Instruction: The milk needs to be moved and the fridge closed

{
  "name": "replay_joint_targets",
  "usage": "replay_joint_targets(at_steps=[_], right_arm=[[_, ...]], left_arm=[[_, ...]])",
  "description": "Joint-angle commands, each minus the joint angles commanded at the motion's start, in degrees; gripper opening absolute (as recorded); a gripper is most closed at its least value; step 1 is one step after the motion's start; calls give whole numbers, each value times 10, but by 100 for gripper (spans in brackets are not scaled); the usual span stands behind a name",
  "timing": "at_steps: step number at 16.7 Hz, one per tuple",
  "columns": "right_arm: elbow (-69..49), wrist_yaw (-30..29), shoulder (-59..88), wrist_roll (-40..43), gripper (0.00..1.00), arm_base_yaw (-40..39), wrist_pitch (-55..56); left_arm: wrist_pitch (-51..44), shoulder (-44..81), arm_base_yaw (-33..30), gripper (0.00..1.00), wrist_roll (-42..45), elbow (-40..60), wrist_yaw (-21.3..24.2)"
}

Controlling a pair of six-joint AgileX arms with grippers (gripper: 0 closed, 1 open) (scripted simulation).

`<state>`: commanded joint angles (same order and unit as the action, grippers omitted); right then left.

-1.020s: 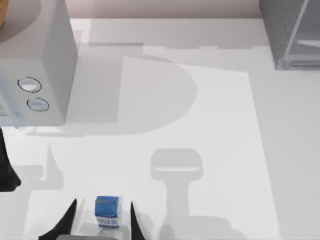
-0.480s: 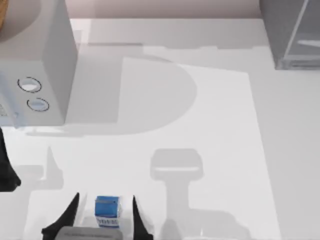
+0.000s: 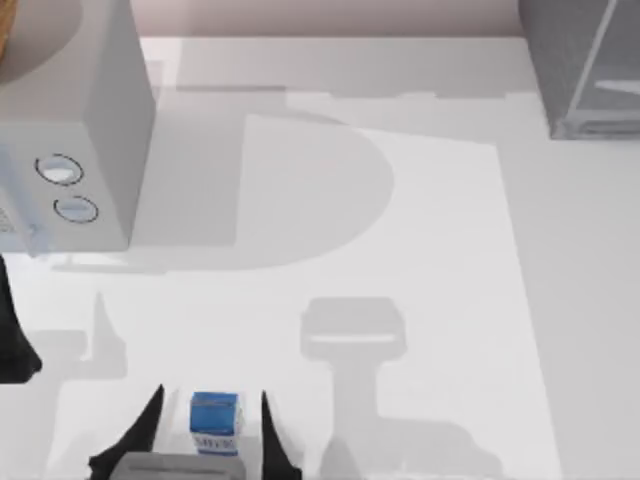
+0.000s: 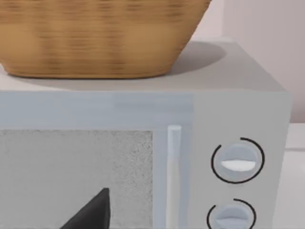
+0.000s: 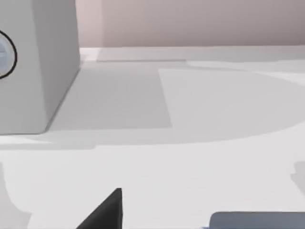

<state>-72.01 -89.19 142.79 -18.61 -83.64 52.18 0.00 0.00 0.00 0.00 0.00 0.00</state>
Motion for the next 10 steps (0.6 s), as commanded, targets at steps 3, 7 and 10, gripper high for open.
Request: replay_joint_targets(at_steps=[3,7,10], right_arm=[[0,0,0,0,55,0,0],[0,0,0,0,25,0,0],[0,0,0,0,2,0,0]], left_arm=[[0,0,0,100,0,0,0],[0,0,0,100,0,0,0],[0,0,0,100,0,0,0]])
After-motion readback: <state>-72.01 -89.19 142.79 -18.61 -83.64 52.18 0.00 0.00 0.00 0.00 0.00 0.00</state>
